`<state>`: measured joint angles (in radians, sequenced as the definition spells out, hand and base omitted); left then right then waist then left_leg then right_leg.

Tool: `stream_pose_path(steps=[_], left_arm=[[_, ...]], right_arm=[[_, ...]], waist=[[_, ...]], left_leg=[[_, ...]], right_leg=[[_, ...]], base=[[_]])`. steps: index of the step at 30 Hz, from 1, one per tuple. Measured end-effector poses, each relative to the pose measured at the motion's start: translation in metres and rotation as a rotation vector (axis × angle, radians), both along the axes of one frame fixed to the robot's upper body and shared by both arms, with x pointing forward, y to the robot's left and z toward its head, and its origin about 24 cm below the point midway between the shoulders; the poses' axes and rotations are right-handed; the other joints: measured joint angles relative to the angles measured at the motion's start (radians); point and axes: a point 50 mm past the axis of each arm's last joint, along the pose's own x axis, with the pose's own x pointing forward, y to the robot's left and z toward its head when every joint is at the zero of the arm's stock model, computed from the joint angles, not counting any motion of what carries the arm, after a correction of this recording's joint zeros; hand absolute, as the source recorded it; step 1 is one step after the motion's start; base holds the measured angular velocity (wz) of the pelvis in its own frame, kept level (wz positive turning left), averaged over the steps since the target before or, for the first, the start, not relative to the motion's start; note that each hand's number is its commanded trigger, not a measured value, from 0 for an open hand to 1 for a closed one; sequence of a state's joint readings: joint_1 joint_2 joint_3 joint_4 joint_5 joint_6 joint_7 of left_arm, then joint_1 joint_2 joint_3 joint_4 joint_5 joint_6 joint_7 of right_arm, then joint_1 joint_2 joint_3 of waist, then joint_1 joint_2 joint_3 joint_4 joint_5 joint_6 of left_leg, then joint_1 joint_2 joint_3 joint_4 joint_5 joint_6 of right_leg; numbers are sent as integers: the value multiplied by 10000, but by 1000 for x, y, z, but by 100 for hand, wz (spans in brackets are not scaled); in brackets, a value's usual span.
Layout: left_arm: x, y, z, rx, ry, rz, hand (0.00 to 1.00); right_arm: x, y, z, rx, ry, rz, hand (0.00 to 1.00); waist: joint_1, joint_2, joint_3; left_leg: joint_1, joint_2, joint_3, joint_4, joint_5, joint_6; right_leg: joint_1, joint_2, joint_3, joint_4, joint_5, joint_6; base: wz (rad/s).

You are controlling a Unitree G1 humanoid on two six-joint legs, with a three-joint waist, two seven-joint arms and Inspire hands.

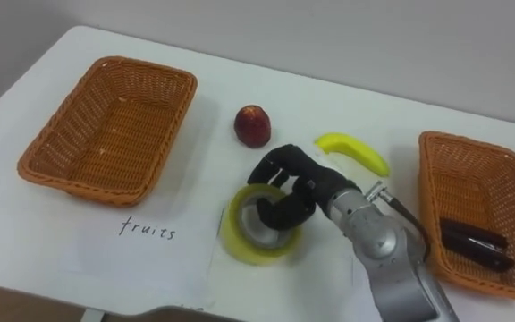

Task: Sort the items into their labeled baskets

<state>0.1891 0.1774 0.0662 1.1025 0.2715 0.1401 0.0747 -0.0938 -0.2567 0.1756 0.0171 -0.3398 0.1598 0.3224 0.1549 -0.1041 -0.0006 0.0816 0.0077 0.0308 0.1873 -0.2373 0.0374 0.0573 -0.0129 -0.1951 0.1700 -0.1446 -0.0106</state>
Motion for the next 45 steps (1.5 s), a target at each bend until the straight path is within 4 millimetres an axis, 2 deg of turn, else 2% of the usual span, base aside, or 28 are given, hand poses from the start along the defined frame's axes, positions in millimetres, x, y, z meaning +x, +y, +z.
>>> stream_pose_path(steps=[5,16,21,23,25,26,30,34,38,41,45], left_arm=[[-11,1,0,-170,167,375,0],[-14,-1,0,40,-26,374,0],[-19,-2,0,117,56,450,0],[-25,-2,0,108,180,506,0],[-29,-5,-1,87,286,555,0],[-31,-6,-1,54,358,594,0],[-36,-4,-1,97,408,981,0],[-37,-3,-1,151,371,1237,0],[-38,2,1,310,331,1471,0],[-37,3,1,332,303,1509,0],[-38,3,1,330,311,1510,0]], right_arm=[[0,-12,16,526,-938,-750,100],[1,-17,25,1367,-1425,-1244,100],[2,-29,31,1745,-1826,-1931,100],[3,-36,34,1977,-1996,-2314,100],[3,-42,37,1947,-2192,-2634,100],[3,-47,39,1935,-2328,-2887,100],[3,-62,44,1803,-2790,-3661,100],[1,-79,50,1601,-3219,-4507,100],[-3,-91,45,1361,-3232,-5175,100],[-4,-96,38,1240,-2971,-5473,100],[-5,-98,36,1212,-2896,-5602,100]], waist=[[-229,39,1],[-446,107,23],[-648,179,3],[-736,257,-18],[-903,350,32],[-968,409,6],[-994,433,-6],[-1127,363,-41],[-1261,118,-84],[-1352,-42,-28],[-1498,-125,-20]], left_leg=[[16,-3,17,37,-1,0],[174,22,190,-77,-2,-1],[208,22,210,-80,-2,-1],[271,20,236,-85,-2,-1],[382,21,243,-131,-2,-1],[402,21,249,-150,-1,0],[475,64,398,-180,-3,-4],[500,64,453,-182,-3,-5],[525,69,475,-174,-3,-5],[531,65,486,-175,-4,-4],[514,64,486,-203,-6,-1]], right_leg=[[27,-4,-3,-4,0,0],[87,-8,31,-6,1,1],[143,-4,58,-28,2,3],[191,-11,60,-22,2,4],[277,-17,66,-23,-1,8],[280,-19,67,-15,-3,12],[286,16,127,-3,-10,21],[276,19,170,15,-10,20],[283,32,292,24,-9,19],[274,31,311,46,-9,19],[246,52,303,71,-9,19]], base=[[0],[-2],[1],[0],[0],[0],[-10],[-4],[-4],[-2],[0]])
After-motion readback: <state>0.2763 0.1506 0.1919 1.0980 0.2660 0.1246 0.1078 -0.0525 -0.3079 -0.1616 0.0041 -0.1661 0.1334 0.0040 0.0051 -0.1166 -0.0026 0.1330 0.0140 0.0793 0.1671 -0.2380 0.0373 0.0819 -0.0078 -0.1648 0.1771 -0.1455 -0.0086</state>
